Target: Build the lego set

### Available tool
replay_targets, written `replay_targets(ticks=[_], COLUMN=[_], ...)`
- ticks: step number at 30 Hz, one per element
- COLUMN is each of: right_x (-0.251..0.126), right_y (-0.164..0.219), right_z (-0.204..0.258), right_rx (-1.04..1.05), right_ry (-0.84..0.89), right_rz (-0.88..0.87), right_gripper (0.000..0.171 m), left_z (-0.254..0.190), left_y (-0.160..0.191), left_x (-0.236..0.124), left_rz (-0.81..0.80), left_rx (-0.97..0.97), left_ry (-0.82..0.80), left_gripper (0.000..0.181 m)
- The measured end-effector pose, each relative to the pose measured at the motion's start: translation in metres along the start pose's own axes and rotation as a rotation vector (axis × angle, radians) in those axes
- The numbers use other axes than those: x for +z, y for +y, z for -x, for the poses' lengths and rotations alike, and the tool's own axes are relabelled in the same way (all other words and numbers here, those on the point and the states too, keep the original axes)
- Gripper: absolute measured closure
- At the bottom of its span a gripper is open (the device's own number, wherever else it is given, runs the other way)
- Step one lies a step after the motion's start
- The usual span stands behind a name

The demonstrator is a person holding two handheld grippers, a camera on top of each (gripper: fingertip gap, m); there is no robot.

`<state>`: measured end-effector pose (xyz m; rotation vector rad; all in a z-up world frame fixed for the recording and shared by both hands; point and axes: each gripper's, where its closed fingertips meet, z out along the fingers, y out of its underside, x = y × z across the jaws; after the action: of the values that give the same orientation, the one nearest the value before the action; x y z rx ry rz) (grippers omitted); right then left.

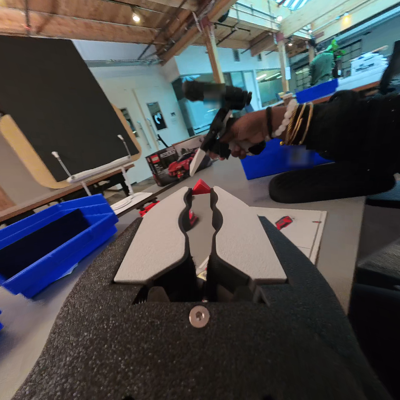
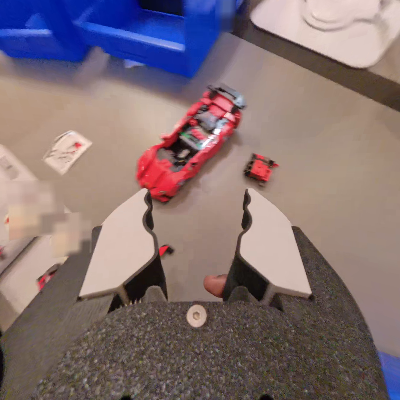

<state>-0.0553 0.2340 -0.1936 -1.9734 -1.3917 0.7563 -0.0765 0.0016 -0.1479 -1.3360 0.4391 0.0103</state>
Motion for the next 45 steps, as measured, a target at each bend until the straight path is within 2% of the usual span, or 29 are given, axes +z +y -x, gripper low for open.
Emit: replay_targets(ticks=[3,7,12,15,18,20,23,26,28,31,37,41,45], right_x=[0.035,0.074,0.086,0.082,0.067,0.055,0.033,0.007,-0.008,-0.014,-0.035,-0.042,-0.042], right_y=[0.005,0.024,0.022,0.023,0.018,0.011,0.017,0.044,0.062,0.082,0.049,0.044,0.044], right_z=[-0.044,-0.070,-0.084,-0.083,-0.063,-0.028,0.052,0.129,0.161,0.167,0.151,0.145,0.145], right_rx=[0.060,0.095,0.093,0.073,0.022,-0.068,-0.227,-0.398,-0.504,-0.637,-0.466,-0.429,-0.435], right_ry=[0.096,0.111,0.126,0.138,0.131,0.062,-0.168,-0.445,-0.579,-0.631,-0.702,-0.699,-0.690], right_rz=[0.083,0.201,0.210,0.223,0.201,0.154,0.092,0.060,0.022,-0.072,-0.414,-0.498,-0.504], right_gripper=[0.097,0.098,0.106,0.102,0.102,0.107,0.119,0.128,0.136,0.141,0.153,0.157,0.157], left_z=[0.011,0.019,0.031,0.054,0.089,0.104,0.115,0.113,0.110,0.104,0.091,0.079,0.072], left_y=[0.002,0.004,0.010,0.011,0.008,0.012,0.016,0.016,0.012,0.006,0.008,0.007,0.003], left_x=[-0.005,-0.009,-0.013,-0.024,-0.045,-0.056,-0.065,-0.064,-0.063,-0.060,-0.051,-0.045,-0.042], left_rz=[-0.009,-0.012,-0.004,0.010,-0.015,-0.017,-0.008,-0.001,-0.009,-0.022,-0.023,-0.053,-0.096], left_rx=[-0.004,-0.013,-0.041,-0.021,-0.046,-0.085,-0.070,-0.074,-0.065,-0.062,-0.042,-0.029,-0.032], left_ry=[-0.054,-0.078,-0.114,-0.201,-0.313,-0.347,-0.392,-0.380,-0.371,-0.348,-0.311,-0.264,-0.238], left_gripper=[0.165,0.165,0.165,0.165,0.165,0.165,0.165,0.165,0.165,0.165,0.165,0.165,0.166])
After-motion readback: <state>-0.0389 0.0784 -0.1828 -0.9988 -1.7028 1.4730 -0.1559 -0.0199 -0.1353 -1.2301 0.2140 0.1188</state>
